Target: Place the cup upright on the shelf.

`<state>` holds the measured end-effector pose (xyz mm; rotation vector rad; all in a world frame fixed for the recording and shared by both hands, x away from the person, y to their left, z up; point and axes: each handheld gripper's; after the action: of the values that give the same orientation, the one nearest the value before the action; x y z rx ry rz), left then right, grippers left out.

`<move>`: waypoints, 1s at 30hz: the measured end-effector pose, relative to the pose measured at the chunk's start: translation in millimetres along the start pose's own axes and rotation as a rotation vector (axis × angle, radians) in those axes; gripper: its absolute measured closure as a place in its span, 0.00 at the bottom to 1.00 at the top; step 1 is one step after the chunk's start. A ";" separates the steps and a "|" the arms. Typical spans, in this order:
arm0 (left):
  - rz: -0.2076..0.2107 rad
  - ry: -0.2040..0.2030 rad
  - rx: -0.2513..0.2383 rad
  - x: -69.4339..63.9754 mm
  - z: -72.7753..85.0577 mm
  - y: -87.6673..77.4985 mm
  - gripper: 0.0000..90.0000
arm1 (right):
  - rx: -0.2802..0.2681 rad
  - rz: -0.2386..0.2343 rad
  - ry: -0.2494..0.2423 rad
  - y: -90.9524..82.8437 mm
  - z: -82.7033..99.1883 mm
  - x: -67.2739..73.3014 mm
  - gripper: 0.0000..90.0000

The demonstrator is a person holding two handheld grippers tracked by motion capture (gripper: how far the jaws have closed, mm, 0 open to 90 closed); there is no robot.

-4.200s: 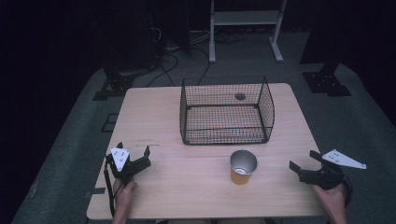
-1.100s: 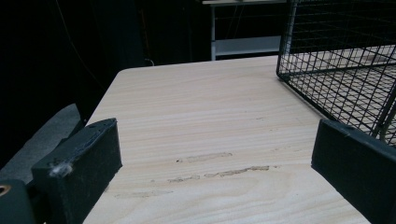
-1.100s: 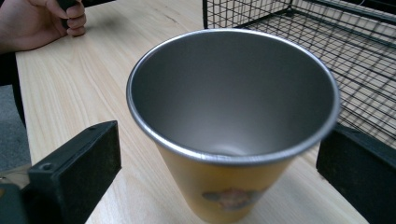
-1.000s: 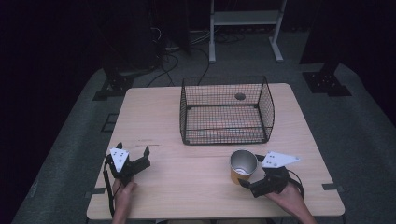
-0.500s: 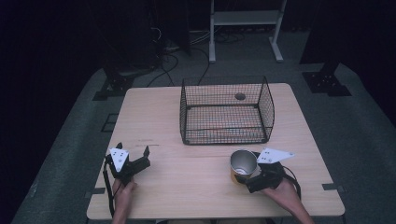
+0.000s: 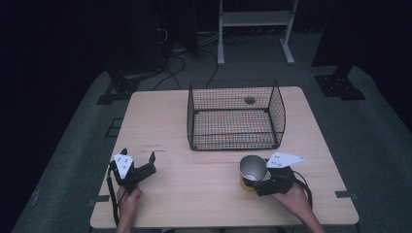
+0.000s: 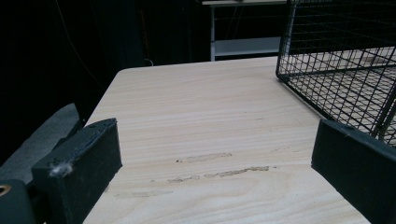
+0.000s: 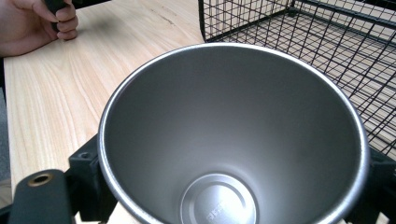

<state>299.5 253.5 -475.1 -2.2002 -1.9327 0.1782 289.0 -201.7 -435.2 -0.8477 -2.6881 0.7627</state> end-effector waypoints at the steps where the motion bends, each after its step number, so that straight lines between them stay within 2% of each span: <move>1: 0.000 -0.001 0.000 0.1 0.0 0.0 0.01 | 0.004 -0.001 0.001 -0.4 -0.3 -0.3 0.14; 14: 0.001 -0.002 0.001 0.2 -0.1 0.0 0.01 | 0.002 -0.062 0.046 -11.8 -12.3 -10.2 0.14; 20: 0.002 -0.002 0.002 0.1 -0.1 0.1 0.01 | -0.012 -0.103 0.049 -19.5 -31.2 -16.1 0.14; 30: 0.002 -0.003 0.003 0.2 -0.1 0.1 0.01 | -0.008 -0.128 0.036 -21.4 -60.6 -22.1 0.14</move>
<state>299.6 253.7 -475.1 -2.2014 -1.9305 0.1842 318.1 -204.6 -373.9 -0.6768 -2.6850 0.7015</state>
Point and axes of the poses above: each handheld gripper's, and its own axes: y roughly forward along the jaws, z roughly out of its underside, x roughly to its left, and after that the axes turned 1 degree about x, right-handed
